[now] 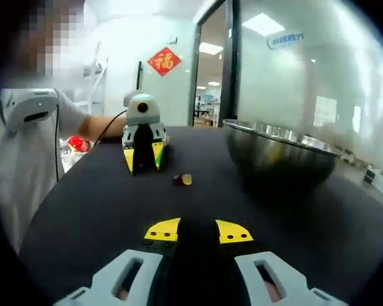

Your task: Pick candy and put bowl

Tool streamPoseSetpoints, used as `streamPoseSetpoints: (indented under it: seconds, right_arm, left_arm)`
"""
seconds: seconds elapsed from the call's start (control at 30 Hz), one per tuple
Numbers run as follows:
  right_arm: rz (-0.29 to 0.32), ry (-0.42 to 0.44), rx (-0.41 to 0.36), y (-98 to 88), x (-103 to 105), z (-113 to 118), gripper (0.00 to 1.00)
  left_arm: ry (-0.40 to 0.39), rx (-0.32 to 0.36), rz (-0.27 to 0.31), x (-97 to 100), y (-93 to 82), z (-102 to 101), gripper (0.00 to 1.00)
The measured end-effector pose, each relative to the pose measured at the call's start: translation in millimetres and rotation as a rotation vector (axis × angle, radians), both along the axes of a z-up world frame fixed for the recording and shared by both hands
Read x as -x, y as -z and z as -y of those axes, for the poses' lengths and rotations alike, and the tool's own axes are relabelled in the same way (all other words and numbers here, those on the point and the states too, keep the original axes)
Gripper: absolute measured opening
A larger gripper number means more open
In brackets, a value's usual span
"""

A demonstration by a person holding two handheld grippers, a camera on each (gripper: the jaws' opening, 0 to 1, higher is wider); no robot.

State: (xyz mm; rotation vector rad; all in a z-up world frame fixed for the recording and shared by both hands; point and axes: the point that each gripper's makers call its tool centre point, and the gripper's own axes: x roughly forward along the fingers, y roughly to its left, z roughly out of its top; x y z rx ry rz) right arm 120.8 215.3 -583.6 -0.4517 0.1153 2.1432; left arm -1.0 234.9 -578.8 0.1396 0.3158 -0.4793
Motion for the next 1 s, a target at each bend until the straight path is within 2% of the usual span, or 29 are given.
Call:
streamPoseSetpoints:
  seconds: [0.1, 0.2, 0.5, 0.63, 0.83, 1.0]
  right_arm:
    - [-0.001, -0.027, 0.008, 1.4, 8.5, -12.3, 0.15]
    - [-0.004, -0.055, 0.012, 1.8, 19.0, -25.2, 0.14]
    - [0.002, -0.123, -0.001, 1.7, 45.5, -53.0, 0.13]
    - [-0.001, -0.135, -0.003, 1.7, 53.1, -58.7, 0.12]
    - [0.022, -0.175, -0.028, 1.2, 63.9, -57.5, 0.05]
    - [0.031, -0.174, -0.040, 0.8, 63.9, -57.2, 0.04]
  left_arm:
    - [0.001, 0.004, -0.006, -1.0, 0.9, 0.7, 0.16]
    - [0.008, -0.002, -0.002, -3.3, 1.3, 1.3, 0.08]
    - [0.020, -0.005, 0.002, -6.0, 1.2, 2.2, 0.06]
    - [0.029, -0.009, 0.006, -6.5, 1.1, 3.7, 0.05]
    - [0.027, -0.009, 0.016, -6.1, 0.9, 4.4, 0.05]
    - [0.027, -0.010, 0.018, -6.1, 0.8, 4.3, 0.04]
